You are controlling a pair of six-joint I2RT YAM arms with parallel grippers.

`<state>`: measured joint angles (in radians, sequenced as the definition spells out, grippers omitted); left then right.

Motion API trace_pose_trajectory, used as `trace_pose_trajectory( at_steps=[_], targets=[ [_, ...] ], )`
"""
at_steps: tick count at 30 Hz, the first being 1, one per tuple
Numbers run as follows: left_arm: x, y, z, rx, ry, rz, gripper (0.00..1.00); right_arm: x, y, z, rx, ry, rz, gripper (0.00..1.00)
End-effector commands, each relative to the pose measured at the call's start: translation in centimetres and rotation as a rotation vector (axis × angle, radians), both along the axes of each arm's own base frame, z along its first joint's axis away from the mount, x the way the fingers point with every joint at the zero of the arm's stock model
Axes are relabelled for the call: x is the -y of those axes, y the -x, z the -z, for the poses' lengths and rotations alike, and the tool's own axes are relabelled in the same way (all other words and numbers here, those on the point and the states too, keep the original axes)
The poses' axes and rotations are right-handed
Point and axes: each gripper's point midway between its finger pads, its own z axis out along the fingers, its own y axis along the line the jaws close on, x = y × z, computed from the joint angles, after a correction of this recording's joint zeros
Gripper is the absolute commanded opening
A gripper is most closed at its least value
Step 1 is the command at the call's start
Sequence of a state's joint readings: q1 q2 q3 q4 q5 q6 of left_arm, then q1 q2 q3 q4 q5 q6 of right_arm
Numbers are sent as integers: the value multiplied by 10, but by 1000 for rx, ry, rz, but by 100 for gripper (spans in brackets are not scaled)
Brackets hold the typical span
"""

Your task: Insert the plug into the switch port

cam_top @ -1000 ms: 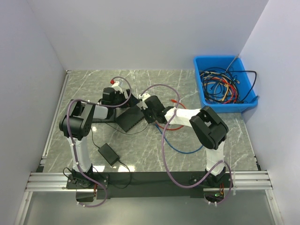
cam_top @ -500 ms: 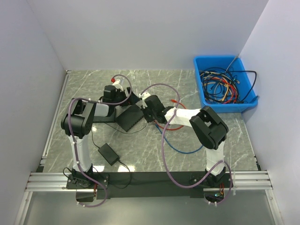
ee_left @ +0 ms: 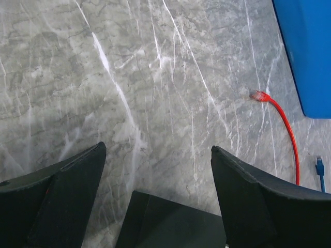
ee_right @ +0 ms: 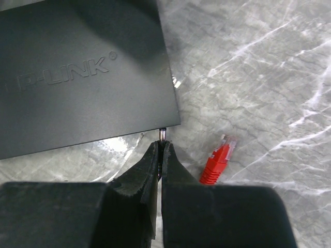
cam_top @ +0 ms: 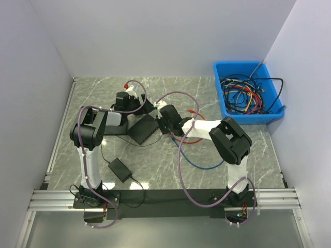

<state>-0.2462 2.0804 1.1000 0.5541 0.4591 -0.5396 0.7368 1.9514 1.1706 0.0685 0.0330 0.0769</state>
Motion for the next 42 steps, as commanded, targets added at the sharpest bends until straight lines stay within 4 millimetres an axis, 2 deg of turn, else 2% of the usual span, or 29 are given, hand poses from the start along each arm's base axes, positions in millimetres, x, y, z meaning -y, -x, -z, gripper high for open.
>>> trace_pose_trajectory(
  at_steps=[1, 9, 13, 17, 21, 26, 36, 42],
  targets=[
    [1, 17, 37, -126, -39, 29, 90, -4, -16, -27, 91, -42, 30, 0],
    [4, 23, 48, -152, -67, 52, 87, -6, -21, -31, 104, -44, 32, 0],
    [2, 27, 54, -164, -84, 45, 80, -8, -20, -29, 95, -51, 22, 0],
    [4, 29, 48, -153, -80, 62, 72, -9, -18, -24, 85, -53, 22, 0],
    [7, 31, 52, -156, -90, 74, 69, -9, -18, -21, 78, -55, 25, 0],
    [9, 30, 54, -159, -95, 82, 61, -12, -19, -17, 66, -55, 25, 0],
    [12, 33, 54, -161, -92, 101, 54, -14, -20, -7, 51, -51, 28, 0],
    [14, 33, 57, -163, -106, 107, 52, -16, -24, -15, 70, -53, 21, 0]
  ],
)
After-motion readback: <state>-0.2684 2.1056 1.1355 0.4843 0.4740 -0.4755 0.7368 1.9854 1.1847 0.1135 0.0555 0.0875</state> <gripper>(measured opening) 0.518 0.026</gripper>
